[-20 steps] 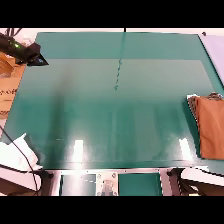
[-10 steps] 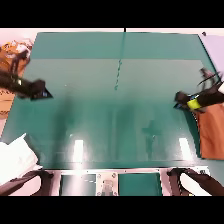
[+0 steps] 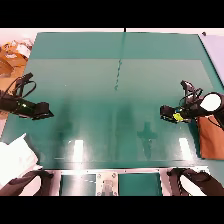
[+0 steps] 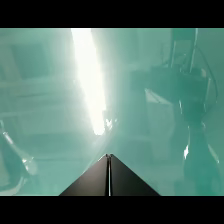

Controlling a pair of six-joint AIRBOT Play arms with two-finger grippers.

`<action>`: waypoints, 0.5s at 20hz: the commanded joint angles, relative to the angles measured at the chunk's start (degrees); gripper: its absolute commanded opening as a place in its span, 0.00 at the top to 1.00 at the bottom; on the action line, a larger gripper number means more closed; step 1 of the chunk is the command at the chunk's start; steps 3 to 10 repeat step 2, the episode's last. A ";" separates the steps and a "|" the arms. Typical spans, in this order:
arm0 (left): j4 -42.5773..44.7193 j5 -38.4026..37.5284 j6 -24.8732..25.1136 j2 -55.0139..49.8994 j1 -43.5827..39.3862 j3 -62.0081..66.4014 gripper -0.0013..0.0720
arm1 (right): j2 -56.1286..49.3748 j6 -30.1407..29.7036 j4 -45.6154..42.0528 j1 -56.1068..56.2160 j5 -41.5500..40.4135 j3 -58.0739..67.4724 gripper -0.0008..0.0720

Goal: Fold the shirts.

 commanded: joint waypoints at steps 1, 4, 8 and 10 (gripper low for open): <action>-0.11 0.48 0.04 0.42 -0.02 -0.63 0.95 | 0.17 0.09 0.13 0.42 -0.13 -0.37 0.97; -0.09 0.63 0.04 0.42 -0.02 -0.63 0.95 | 0.17 0.09 0.13 0.42 -0.13 -0.37 0.97; -0.09 0.63 0.04 0.42 -0.02 -0.63 0.95 | 0.17 0.09 0.13 0.42 -0.13 -0.37 0.97; -0.09 0.63 0.04 0.42 -0.02 -0.63 0.95 | 0.17 0.09 0.13 0.42 -0.13 -0.37 0.97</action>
